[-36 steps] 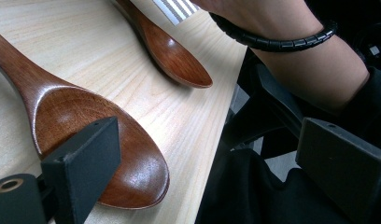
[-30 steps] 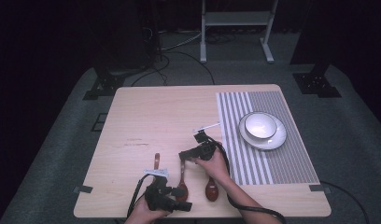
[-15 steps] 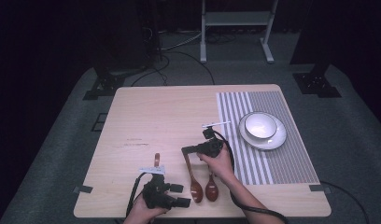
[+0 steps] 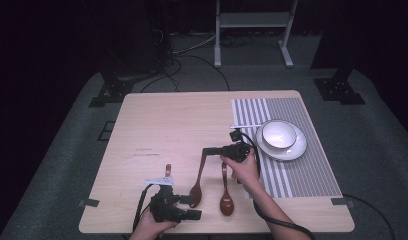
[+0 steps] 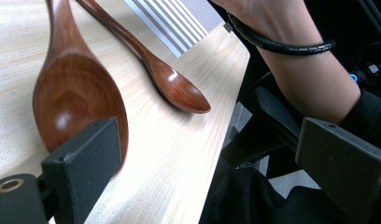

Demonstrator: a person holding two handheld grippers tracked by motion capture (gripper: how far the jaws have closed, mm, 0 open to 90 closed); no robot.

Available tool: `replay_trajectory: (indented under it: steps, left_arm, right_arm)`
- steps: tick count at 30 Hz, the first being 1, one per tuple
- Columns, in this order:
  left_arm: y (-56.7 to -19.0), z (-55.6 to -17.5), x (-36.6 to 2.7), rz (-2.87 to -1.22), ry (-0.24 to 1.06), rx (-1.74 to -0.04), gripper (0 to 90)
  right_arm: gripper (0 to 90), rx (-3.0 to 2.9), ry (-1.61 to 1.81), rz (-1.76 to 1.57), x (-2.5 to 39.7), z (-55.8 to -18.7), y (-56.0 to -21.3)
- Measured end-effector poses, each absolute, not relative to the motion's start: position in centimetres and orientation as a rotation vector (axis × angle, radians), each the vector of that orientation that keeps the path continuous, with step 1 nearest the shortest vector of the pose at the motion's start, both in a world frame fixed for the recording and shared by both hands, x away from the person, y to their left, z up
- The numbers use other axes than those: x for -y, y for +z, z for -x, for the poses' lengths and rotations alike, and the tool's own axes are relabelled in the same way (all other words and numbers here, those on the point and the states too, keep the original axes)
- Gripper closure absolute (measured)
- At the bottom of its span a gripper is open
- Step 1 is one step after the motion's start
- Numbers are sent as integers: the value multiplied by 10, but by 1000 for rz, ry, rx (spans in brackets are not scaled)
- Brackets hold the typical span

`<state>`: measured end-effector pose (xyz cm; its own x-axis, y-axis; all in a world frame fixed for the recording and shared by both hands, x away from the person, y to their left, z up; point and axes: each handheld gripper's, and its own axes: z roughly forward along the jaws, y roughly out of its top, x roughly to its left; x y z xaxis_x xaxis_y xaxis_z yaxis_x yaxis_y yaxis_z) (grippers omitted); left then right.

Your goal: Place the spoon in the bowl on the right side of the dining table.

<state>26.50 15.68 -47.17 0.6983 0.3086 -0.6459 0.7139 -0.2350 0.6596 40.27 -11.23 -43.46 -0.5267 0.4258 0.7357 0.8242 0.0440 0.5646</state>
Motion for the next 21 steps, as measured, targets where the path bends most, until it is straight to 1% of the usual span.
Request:
replay_trajectory:
  steps: [21]
  left_arm:
    - [-472, -265, -158, -1825, -463, -814, 55]
  right_arm:
    - [837, 1878, -1623, 1367, 170, -404, -414]
